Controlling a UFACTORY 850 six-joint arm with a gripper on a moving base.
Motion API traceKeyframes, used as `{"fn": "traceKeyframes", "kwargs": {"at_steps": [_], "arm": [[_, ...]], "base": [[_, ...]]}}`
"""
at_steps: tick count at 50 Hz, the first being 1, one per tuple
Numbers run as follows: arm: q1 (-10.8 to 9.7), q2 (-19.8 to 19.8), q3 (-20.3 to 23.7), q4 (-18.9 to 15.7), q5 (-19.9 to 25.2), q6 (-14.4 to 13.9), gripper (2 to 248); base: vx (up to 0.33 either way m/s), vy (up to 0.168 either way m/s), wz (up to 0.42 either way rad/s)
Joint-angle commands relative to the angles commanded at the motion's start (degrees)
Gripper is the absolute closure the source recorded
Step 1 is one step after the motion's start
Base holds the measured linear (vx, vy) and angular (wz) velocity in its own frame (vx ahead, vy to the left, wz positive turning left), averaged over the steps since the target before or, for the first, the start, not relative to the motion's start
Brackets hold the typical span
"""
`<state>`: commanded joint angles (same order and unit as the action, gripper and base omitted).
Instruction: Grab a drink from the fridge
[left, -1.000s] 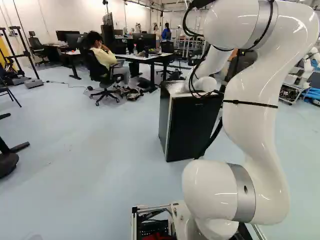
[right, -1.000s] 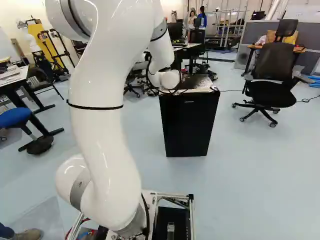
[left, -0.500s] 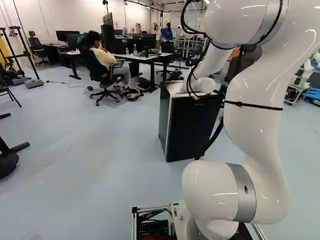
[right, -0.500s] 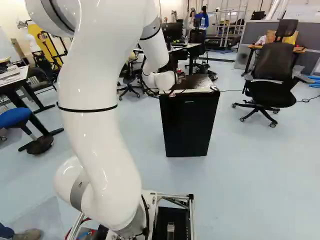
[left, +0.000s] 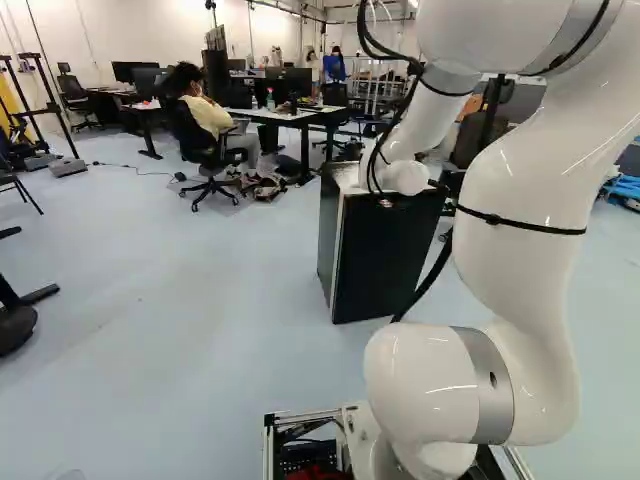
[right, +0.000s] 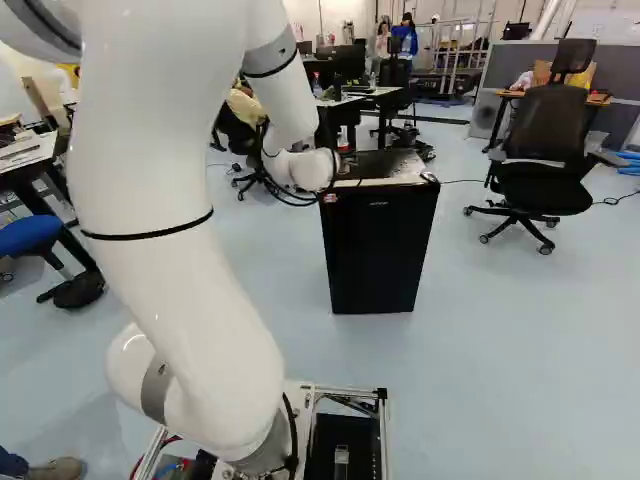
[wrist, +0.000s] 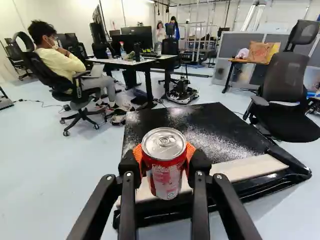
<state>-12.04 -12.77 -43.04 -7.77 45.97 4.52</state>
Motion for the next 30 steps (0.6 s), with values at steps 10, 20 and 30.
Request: {"fn": "traceKeyframes", "kwargs": {"at_steps": [10, 20, 30], "arm": [[1.6, 3.9, 5.2, 1.1, 0.5, -0.6, 150], [3.5, 8.3, 11.0, 2.2, 1.2, -1.3, 150], [5.3, 12.6, 16.6, 3.4, 1.8, -2.0, 150]], "base": [[0.000, 0.000, 0.000], [0.000, 0.000, 0.000], [0.000, 0.000, 0.000]]}}
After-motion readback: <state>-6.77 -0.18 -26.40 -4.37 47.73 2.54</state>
